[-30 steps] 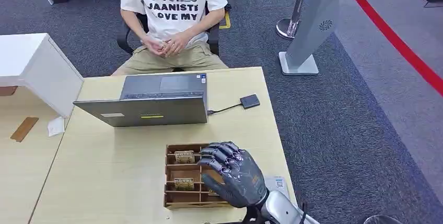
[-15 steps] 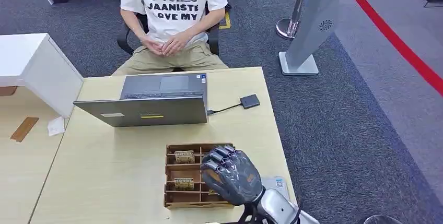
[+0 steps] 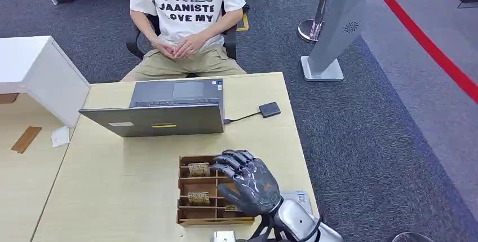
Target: Pass the card to the sensor for recognition and then transmit it.
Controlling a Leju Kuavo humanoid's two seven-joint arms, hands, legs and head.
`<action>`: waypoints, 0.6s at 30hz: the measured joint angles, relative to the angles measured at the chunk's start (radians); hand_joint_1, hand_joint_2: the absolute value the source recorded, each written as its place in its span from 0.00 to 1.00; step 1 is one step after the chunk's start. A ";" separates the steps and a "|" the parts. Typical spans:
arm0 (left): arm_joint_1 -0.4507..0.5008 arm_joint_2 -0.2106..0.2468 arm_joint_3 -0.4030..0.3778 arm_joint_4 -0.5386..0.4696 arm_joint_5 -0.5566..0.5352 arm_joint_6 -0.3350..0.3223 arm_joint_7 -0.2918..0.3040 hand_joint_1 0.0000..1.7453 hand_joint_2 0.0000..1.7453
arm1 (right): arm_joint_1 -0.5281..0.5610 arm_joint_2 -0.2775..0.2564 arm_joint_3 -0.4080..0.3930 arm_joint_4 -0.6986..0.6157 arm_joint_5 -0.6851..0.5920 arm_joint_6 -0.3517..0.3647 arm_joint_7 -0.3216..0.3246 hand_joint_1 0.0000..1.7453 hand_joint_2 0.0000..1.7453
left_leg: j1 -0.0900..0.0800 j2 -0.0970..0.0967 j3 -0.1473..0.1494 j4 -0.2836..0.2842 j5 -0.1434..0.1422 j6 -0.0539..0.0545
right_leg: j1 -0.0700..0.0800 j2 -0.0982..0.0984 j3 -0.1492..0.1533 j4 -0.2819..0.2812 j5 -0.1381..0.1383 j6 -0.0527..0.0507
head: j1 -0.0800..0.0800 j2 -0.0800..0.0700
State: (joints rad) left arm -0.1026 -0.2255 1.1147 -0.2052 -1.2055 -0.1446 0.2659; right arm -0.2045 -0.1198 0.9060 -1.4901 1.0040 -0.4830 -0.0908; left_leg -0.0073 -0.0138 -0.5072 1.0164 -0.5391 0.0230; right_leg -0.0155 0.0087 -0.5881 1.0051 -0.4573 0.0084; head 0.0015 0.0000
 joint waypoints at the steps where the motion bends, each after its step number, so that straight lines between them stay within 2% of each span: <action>1: 0.000 0.000 0.000 0.000 0.000 0.000 0.002 0.00 0.00 | 0.000 0.003 0.000 0.004 -0.001 0.002 0.000 0.42 1.00 | 0.000 0.000 0.000 0.000 0.000 0.000 | 0.000 0.000 0.000 0.000 0.000 0.000 | 0.000 0.000; 2: 0.000 0.000 0.000 0.000 0.000 0.000 0.002 0.00 0.00 | -0.002 0.005 0.000 0.008 -0.002 0.007 0.002 0.38 1.00 | 0.000 0.000 0.000 0.000 0.000 0.000 | 0.000 0.000 0.000 0.000 0.000 0.000 | 0.000 0.000; 4: 0.000 0.000 0.000 0.000 0.000 0.000 0.005 0.00 0.00 | -0.004 0.011 -0.001 0.017 -0.003 0.014 0.005 0.42 1.00 | 0.000 0.000 0.000 0.000 0.000 0.000 | 0.000 0.000 0.000 0.000 0.000 0.000 | 0.000 0.000; 5: 0.000 0.000 0.000 0.000 -0.001 -0.001 0.005 0.00 0.00 | -0.005 0.013 -0.001 0.021 -0.003 0.016 0.005 0.39 1.00 | 0.000 0.000 0.000 0.000 0.000 0.000 | 0.000 0.000 0.000 0.000 0.000 0.000 | 0.000 0.000; 10: -0.001 0.000 -0.001 0.000 -0.005 -0.002 0.007 0.00 0.00 | -0.015 0.028 -0.004 0.047 -0.005 0.026 0.006 0.39 1.00 | 0.000 0.000 0.000 0.000 0.000 0.000 | 0.000 0.000 0.000 0.000 0.000 0.000 | 0.000 0.000; 11: -0.001 0.000 -0.002 0.000 -0.006 -0.002 0.007 0.00 0.00 | -0.017 0.031 -0.006 0.053 -0.005 0.029 0.006 0.45 1.00 | 0.000 0.000 0.000 0.000 0.000 0.000 | 0.000 0.000 0.000 0.000 0.000 0.000 | 0.000 0.000; 13: -0.001 0.000 -0.002 0.000 -0.006 -0.002 0.007 0.00 0.00 | -0.020 0.036 -0.011 0.062 -0.008 0.032 0.007 0.45 1.00 | 0.000 0.000 0.000 0.000 0.000 0.000 | 0.000 0.000 0.000 0.000 0.000 0.000 | 0.000 0.000; 15: -0.001 0.000 -0.003 0.000 -0.006 -0.002 0.007 0.00 0.00 | -0.023 0.039 -0.016 0.071 -0.008 0.032 0.007 0.36 1.00 | 0.000 0.000 0.000 0.000 0.000 0.000 | 0.000 0.000 0.000 0.000 0.000 0.000 | 0.000 0.000; 16: -0.001 0.000 -0.003 0.000 -0.006 -0.003 0.007 0.00 0.00 | -0.023 0.040 -0.019 0.075 -0.008 0.033 0.007 0.37 1.00 | 0.000 0.000 0.000 0.000 0.000 0.000 | 0.000 0.000 0.000 0.000 0.000 0.000 | 0.000 0.000; 17: -0.001 0.000 -0.003 0.000 -0.006 -0.003 0.008 0.00 0.00 | -0.024 0.042 -0.020 0.079 -0.008 0.034 0.007 0.49 1.00 | 0.000 0.000 0.000 0.000 0.000 0.000 | 0.000 0.000 0.000 0.000 0.000 0.000 | 0.000 0.000; 18: -0.001 0.000 -0.003 0.000 -0.007 -0.003 0.008 0.00 0.00 | -0.024 0.043 -0.022 0.082 -0.008 0.036 0.007 0.52 1.00 | 0.000 0.000 0.000 0.000 0.000 0.000 | 0.000 0.000 0.000 0.000 0.000 0.000 | 0.000 0.000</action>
State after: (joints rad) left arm -0.1040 -0.2255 1.1120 -0.2052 -1.2123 -0.1476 0.2735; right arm -0.2288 -0.0771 0.8839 -1.4080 0.9957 -0.4467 -0.0835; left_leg -0.0073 -0.0138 -0.5072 1.0164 -0.5390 0.0230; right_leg -0.0155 0.0087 -0.5881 1.0052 -0.4573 0.0083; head 0.0015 0.0000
